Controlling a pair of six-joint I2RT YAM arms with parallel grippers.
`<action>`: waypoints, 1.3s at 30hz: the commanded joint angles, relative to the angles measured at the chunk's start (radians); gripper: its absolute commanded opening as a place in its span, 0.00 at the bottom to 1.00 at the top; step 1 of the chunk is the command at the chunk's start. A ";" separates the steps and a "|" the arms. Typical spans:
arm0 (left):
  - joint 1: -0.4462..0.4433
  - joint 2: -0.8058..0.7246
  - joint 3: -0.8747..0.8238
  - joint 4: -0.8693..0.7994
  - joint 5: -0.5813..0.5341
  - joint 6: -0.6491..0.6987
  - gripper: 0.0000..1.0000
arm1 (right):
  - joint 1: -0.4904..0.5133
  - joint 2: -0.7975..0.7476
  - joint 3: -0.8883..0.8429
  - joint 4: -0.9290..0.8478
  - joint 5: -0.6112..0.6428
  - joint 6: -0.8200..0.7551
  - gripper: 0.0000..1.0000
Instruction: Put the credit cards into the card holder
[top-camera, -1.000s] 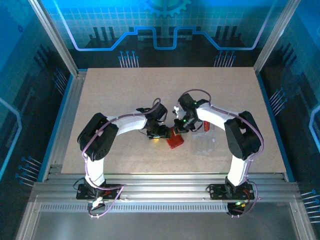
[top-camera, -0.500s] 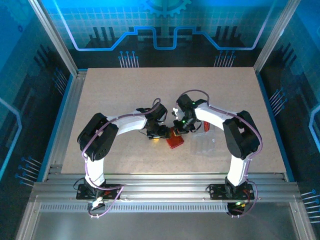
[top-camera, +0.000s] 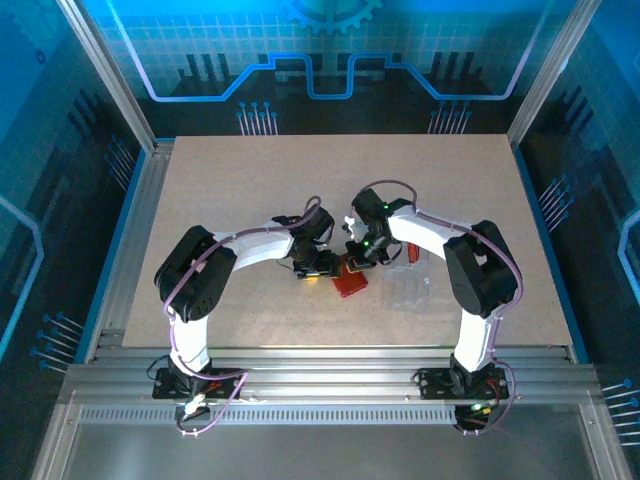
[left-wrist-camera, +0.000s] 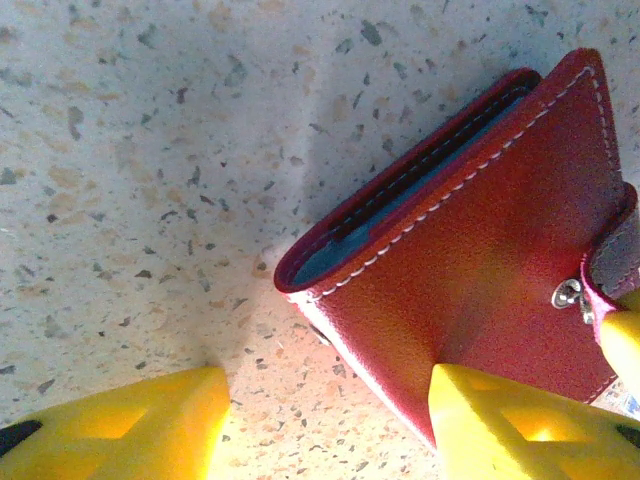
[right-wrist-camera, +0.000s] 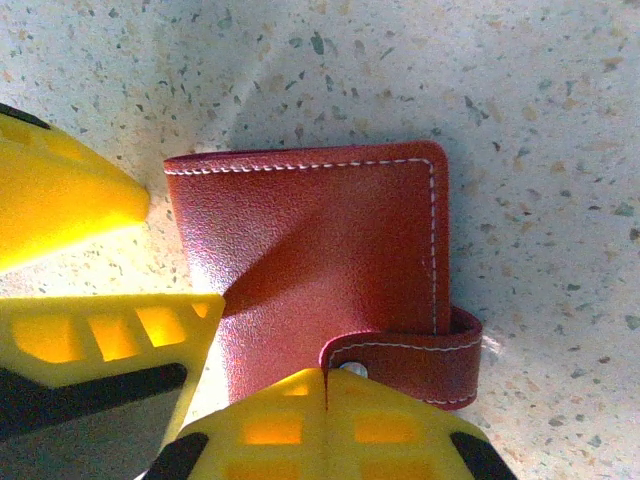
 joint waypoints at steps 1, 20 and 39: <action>-0.010 0.066 -0.040 0.051 0.035 -0.006 0.58 | 0.015 0.028 0.020 -0.017 -0.024 -0.010 0.00; -0.008 0.065 -0.043 0.058 0.038 -0.008 0.58 | 0.032 0.048 -0.021 -0.006 -0.009 0.007 0.00; 0.085 -0.127 -0.053 0.037 0.031 0.005 0.67 | 0.052 -0.072 0.037 0.073 0.031 0.062 0.40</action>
